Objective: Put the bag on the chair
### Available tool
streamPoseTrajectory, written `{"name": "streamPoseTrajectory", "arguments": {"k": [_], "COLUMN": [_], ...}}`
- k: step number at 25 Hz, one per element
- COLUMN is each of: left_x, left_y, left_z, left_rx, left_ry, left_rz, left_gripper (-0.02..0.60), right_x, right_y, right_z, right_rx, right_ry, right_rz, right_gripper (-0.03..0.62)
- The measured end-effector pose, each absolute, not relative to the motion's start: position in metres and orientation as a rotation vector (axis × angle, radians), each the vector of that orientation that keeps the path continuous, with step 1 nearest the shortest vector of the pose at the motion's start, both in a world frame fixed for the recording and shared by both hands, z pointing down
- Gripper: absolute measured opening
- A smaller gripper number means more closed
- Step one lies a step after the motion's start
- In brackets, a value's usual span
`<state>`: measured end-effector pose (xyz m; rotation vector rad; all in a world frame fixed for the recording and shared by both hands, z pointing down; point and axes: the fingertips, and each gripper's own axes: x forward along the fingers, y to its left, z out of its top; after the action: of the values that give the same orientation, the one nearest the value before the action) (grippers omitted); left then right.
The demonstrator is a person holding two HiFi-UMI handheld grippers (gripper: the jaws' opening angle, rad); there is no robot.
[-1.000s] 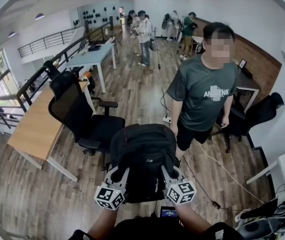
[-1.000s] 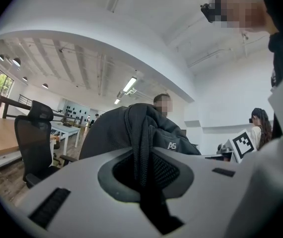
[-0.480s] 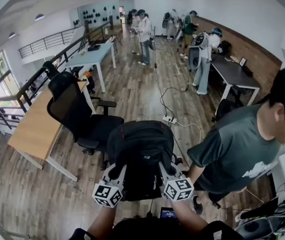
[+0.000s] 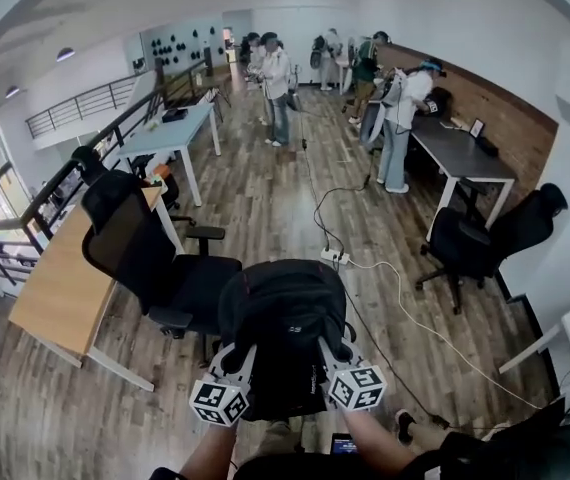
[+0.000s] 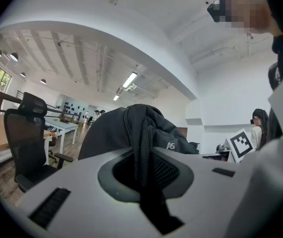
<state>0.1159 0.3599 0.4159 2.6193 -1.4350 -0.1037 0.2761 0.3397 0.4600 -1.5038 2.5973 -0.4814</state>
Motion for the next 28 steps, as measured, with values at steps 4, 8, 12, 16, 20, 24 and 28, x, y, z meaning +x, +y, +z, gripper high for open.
{"name": "streamPoseTrajectory", "arguments": {"k": [4, 8, 12, 16, 20, 24, 28], "left_x": [0.112, 0.1, 0.086, 0.075, 0.074, 0.073, 0.083], "left_y": [0.31, 0.259, 0.212, 0.171, 0.134, 0.1, 0.065], "left_z": [0.423, 0.423, 0.41, 0.398, 0.394, 0.392, 0.387], "left_rx": [2.635, 2.648, 2.69, 2.733, 2.755, 2.764, 2.764], "left_ry": [-1.372, -1.321, -1.27, -1.234, -1.196, -1.177, -1.175], "left_rz": [-0.112, -0.127, -0.164, -0.181, -0.176, -0.181, -0.181], "left_gripper": [0.043, 0.043, 0.043, 0.043, 0.043, 0.043, 0.044], "right_x": [0.273, 0.262, 0.249, 0.239, 0.238, 0.238, 0.247], "right_y": [0.296, 0.249, 0.209, 0.174, 0.141, 0.112, 0.079], "right_z": [0.467, 0.466, 0.45, 0.438, 0.435, 0.432, 0.427], "right_rx": [-1.52, -1.537, -1.571, -1.587, -1.607, -1.597, -1.582], "right_ry": [2.59, 2.567, 2.536, 2.51, 2.486, 2.468, 2.464], "right_rz": [-0.483, -0.504, -0.466, -0.429, -0.431, -0.447, -0.454], "right_gripper": [0.038, 0.038, 0.038, 0.038, 0.038, 0.039, 0.04]}}
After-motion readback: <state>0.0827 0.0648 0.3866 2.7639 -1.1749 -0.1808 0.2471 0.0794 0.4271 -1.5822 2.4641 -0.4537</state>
